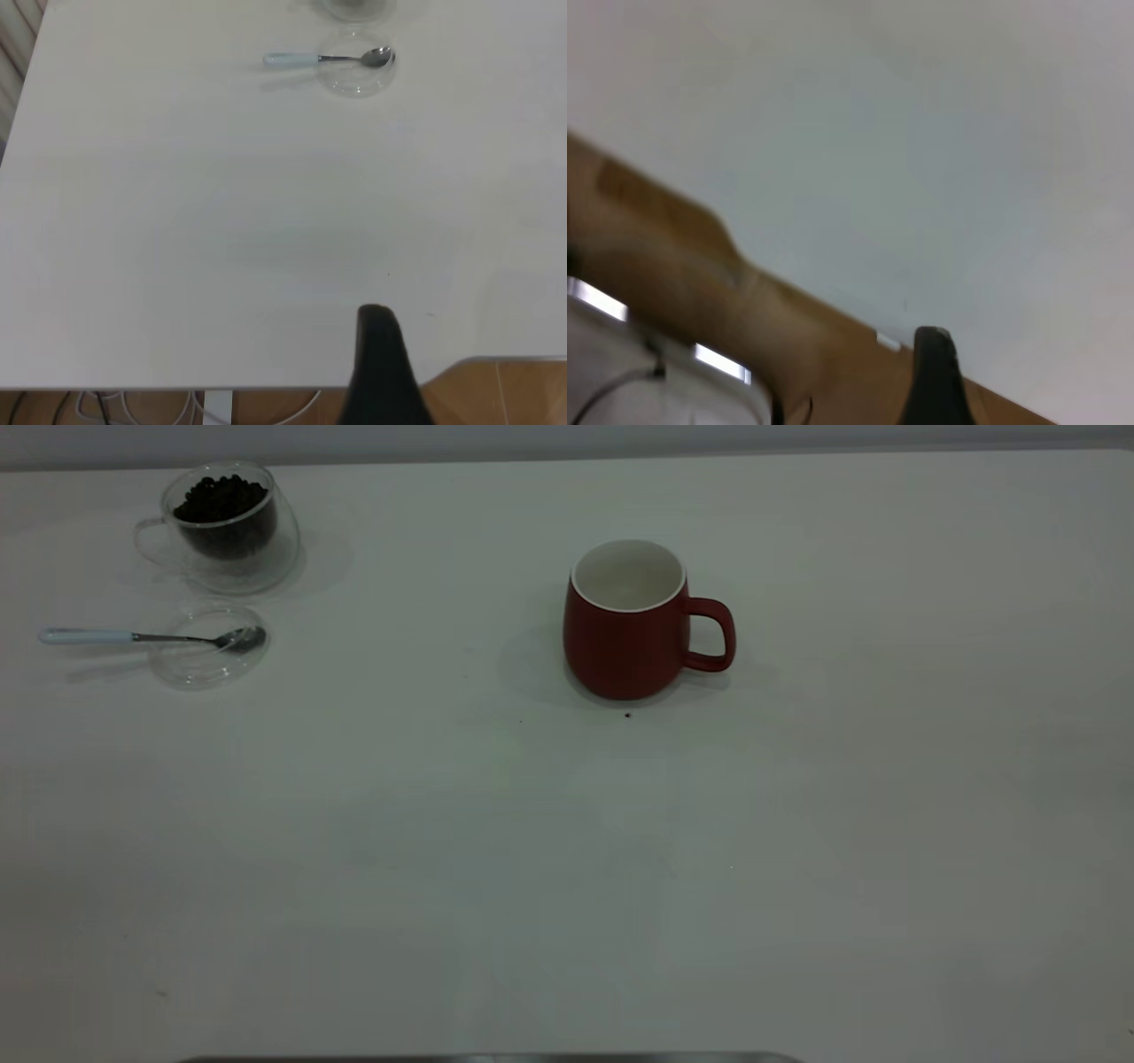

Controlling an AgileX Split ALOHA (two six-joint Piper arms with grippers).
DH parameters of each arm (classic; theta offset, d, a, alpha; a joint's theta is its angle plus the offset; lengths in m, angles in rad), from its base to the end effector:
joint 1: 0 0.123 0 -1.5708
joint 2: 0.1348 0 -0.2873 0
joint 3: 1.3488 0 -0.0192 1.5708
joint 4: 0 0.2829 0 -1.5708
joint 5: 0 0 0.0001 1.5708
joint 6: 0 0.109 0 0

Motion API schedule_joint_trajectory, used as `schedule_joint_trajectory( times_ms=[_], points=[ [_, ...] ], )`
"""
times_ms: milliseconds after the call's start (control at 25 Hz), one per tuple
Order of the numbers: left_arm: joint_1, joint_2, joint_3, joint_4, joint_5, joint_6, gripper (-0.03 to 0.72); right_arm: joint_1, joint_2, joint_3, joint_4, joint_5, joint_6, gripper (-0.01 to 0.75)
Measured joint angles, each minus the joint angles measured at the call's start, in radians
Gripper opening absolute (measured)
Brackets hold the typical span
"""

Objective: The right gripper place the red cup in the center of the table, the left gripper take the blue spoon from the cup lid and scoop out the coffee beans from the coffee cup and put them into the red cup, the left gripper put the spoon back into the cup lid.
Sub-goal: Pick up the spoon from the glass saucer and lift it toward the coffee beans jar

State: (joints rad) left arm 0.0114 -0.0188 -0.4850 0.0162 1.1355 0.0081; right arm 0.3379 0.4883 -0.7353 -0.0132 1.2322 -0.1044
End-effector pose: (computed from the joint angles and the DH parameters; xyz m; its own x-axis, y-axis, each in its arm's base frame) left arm 0.0320 0.0020 0.2733 -0.5182 0.0090 -0.8552 -0.0162 0.9997 0.0204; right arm 0.0905 0.0304 0.3163 -0.6983 -0.3604 -0.6185 -0.4024 0.9122 -0.0773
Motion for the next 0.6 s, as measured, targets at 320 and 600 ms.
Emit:
schedule_joint_trajectory(
  times_ms=[320,600],
  points=[
    [0.0,0.0,0.0,0.0,0.0,0.0,0.584,-0.246,-0.376,0.207,0.013,-0.097,0.0,0.59],
    [0.0,0.0,0.0,0.0,0.0,-0.001,0.584,-0.299,-0.447,0.246,0.025,-0.12,0.0,0.59]
  ],
)
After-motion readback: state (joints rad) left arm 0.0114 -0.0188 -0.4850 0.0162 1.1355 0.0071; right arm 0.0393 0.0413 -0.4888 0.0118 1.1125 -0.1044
